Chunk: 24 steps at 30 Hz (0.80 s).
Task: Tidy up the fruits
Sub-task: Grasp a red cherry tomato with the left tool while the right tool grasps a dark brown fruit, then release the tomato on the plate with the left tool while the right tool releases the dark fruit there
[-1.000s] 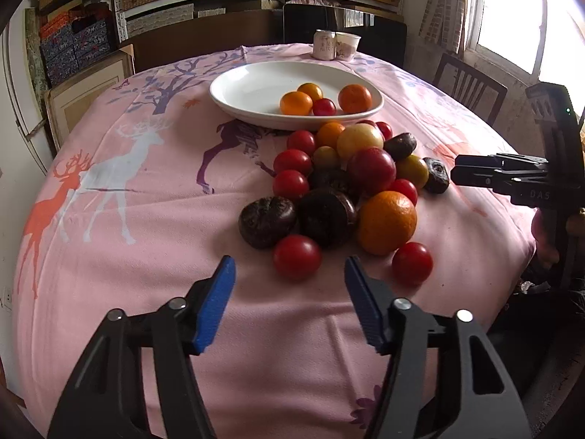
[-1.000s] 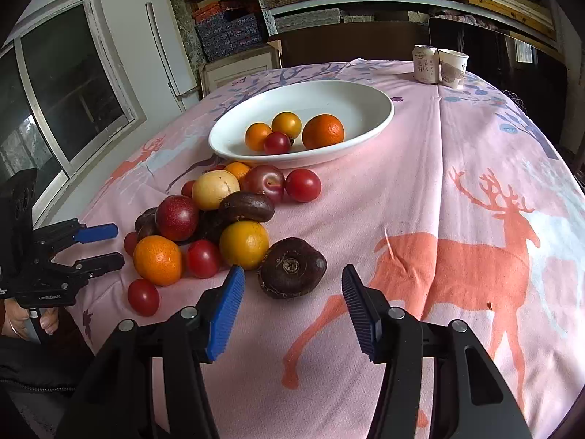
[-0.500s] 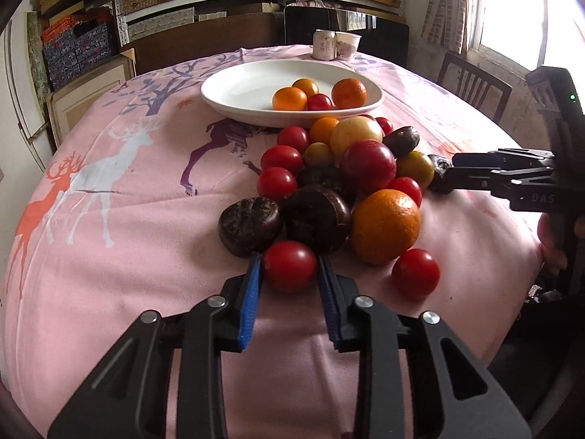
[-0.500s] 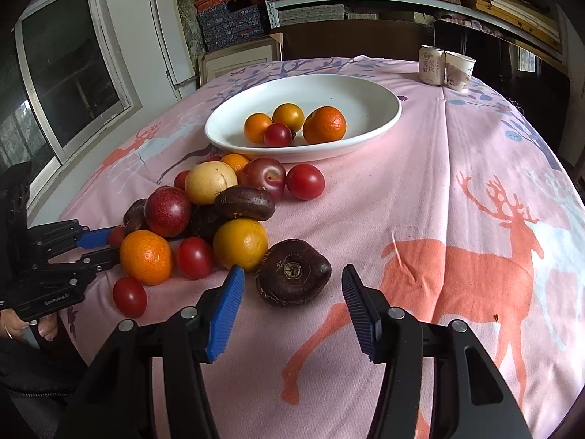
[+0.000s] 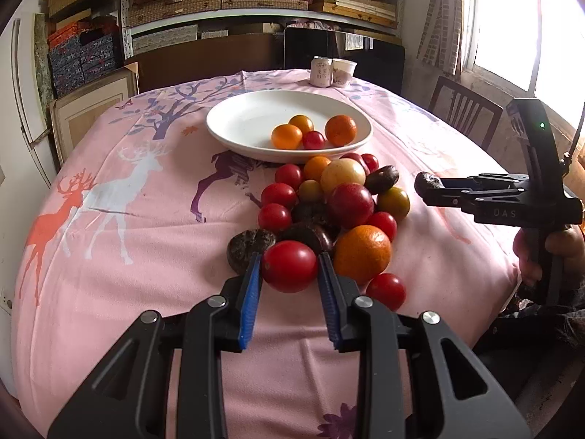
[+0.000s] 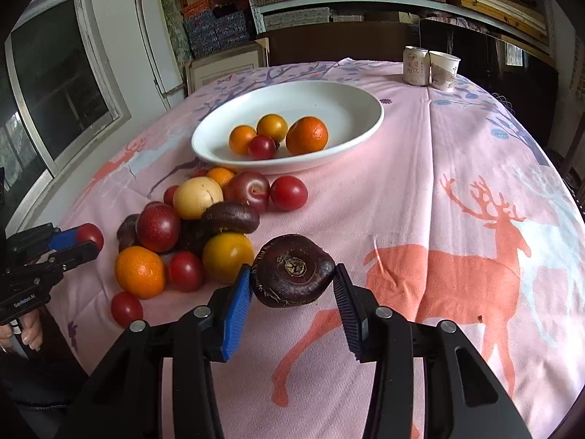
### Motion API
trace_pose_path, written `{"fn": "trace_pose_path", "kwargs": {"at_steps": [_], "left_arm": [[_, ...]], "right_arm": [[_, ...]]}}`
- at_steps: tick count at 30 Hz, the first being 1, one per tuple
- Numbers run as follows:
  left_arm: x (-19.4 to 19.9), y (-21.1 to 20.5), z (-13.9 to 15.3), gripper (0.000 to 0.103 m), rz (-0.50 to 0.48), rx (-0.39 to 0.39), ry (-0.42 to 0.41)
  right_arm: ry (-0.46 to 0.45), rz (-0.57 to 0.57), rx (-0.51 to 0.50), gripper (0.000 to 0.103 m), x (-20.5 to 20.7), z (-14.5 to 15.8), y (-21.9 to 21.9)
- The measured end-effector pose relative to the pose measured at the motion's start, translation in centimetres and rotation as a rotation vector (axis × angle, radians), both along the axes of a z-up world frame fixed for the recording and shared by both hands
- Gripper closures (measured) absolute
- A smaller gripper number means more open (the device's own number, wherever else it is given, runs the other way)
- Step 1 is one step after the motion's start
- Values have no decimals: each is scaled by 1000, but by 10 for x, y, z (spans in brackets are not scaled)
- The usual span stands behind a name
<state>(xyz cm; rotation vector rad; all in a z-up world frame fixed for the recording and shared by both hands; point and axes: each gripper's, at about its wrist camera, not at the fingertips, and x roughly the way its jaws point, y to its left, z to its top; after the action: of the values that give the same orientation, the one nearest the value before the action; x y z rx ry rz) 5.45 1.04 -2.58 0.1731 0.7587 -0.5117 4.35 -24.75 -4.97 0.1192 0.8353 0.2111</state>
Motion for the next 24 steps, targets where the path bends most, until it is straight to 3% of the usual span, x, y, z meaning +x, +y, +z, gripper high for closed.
{"fn": "trace_pose_path", "kwargs": {"at_steps": [5, 11, 16, 19, 22, 24], "left_arm": [[30, -13, 22, 73, -23, -28, -21], [113, -43, 36, 73, -22, -51, 0], [184, -60, 23, 73, 27, -52, 72], [207, -67, 11, 73, 39, -33, 112], [214, -62, 7, 61, 64, -59, 135], [207, -57, 10, 42, 72, -75, 123]], "right_arm": [[-53, 1, 24, 58, 22, 29, -10], [-88, 8, 46, 58, 85, 55, -9], [-48, -17, 50, 58, 146, 48, -9], [-19, -14, 59, 57, 168, 37, -9], [-28, -18, 68, 52, 169, 35, -10], [-46, -12, 59, 52, 159, 39, -9]]}}
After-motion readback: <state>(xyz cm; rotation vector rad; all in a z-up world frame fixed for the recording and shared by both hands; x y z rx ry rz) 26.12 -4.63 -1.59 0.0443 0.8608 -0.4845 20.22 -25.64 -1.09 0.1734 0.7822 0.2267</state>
